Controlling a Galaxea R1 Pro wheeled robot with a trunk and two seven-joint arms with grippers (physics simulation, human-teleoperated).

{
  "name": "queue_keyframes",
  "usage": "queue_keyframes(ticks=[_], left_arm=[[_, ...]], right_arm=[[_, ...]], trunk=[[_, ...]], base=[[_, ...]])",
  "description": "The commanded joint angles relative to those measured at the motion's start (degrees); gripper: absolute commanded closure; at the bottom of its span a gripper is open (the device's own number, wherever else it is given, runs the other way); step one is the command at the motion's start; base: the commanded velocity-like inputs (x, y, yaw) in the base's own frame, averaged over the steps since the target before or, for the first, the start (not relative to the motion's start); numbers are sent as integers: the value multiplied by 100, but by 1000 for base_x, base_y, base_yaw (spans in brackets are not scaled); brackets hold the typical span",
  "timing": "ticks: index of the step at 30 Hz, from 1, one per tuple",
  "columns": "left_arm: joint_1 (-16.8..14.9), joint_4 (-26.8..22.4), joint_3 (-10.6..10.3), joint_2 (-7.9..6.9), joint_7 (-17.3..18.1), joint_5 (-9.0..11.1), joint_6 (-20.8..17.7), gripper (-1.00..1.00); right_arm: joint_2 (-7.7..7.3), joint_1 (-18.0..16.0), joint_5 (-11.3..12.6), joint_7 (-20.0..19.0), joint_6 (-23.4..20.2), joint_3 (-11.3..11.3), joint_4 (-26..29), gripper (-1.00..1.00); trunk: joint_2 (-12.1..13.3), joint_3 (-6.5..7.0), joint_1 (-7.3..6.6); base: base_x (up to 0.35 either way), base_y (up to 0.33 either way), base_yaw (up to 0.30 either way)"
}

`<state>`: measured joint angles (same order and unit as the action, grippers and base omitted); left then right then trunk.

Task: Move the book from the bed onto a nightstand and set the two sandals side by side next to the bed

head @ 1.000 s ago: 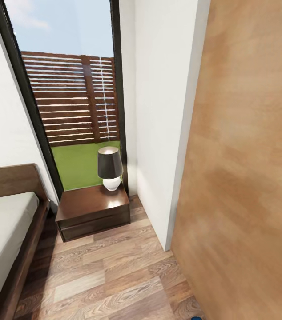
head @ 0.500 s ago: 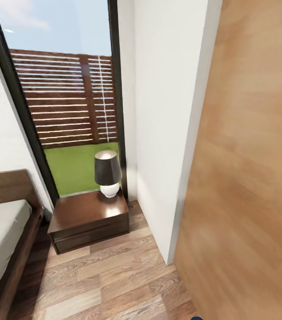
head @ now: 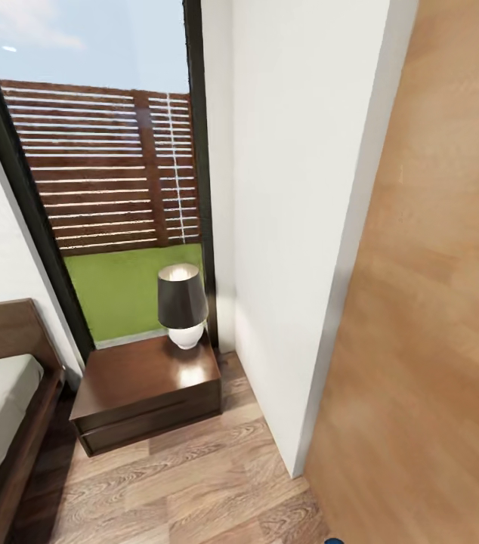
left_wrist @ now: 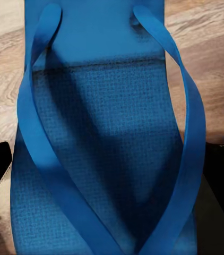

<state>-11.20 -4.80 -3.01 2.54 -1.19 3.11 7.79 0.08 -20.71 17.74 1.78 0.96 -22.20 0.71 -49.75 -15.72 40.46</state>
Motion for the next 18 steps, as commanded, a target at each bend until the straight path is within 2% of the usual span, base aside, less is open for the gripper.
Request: queue_keyframes(ticks=[1,10,18], left_arm=[[-5,6,-33,1,-12,32,21,100],[-5,-2,-33,1,-12,32,21,100],[-5,-3,-33,0,-12,32,21,100]], right_arm=[[1,-3,54,15,10,-48,0,100],[1,-3,54,15,9,-50,-1,100],[1,-3,54,15,10,-55,-1,100]], trunk=[[-4,-7,4],[-4,-7,4],[-4,-7,4]], base=[[350,39,74],[317,12,135],[242,1,190]])
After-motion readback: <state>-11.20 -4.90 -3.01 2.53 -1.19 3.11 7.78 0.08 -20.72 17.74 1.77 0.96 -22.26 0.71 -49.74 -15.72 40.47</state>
